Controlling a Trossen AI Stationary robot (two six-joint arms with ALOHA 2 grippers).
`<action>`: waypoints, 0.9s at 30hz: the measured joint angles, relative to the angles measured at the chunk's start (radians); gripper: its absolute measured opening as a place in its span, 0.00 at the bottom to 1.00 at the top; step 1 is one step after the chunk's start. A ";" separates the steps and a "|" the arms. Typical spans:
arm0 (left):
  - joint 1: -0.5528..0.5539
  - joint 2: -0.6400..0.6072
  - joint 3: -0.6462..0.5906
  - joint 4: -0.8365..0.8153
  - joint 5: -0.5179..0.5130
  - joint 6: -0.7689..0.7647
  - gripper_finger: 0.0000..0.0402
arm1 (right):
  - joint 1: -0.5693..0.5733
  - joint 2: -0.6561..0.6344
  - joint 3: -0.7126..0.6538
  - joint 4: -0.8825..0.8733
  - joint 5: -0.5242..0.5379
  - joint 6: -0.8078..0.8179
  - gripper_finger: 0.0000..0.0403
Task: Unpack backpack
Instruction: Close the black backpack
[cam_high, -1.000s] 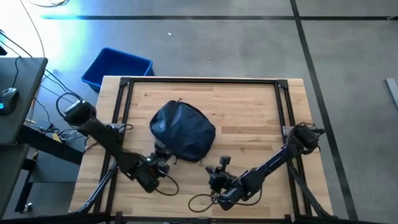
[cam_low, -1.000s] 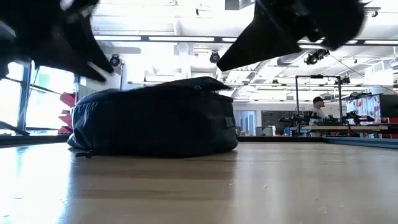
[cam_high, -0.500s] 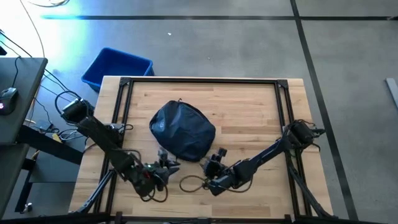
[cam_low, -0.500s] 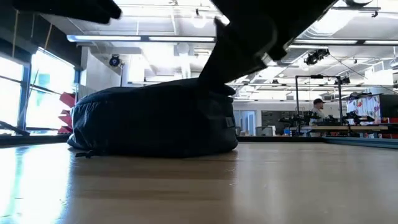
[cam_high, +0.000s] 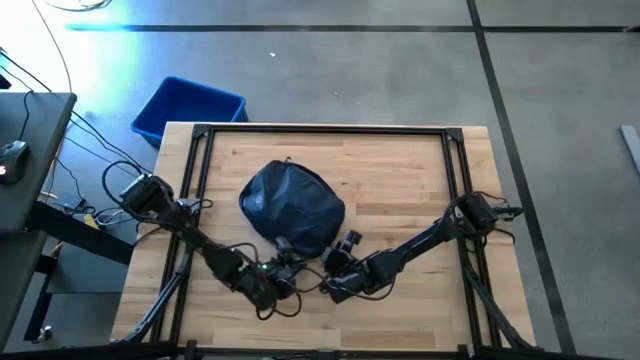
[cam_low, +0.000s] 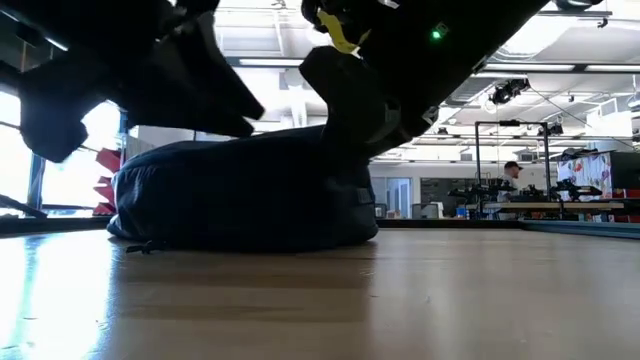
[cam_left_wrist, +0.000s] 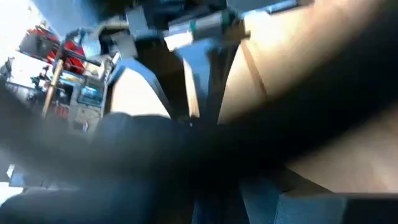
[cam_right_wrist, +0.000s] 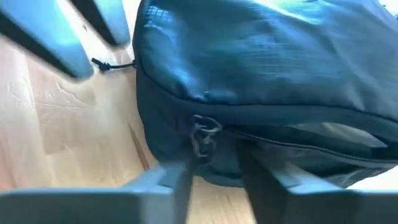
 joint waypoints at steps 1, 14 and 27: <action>0.002 0.002 0.000 0.028 0.000 0.015 0.22 | 0.000 0.000 0.000 0.009 0.001 -0.014 0.14; 0.059 0.042 0.002 0.107 0.055 0.031 0.27 | 0.058 -0.013 0.010 0.054 0.015 -0.117 0.00; 0.064 0.058 0.001 0.081 0.034 -0.073 0.11 | 0.069 -0.014 0.040 0.026 -0.020 -0.113 0.00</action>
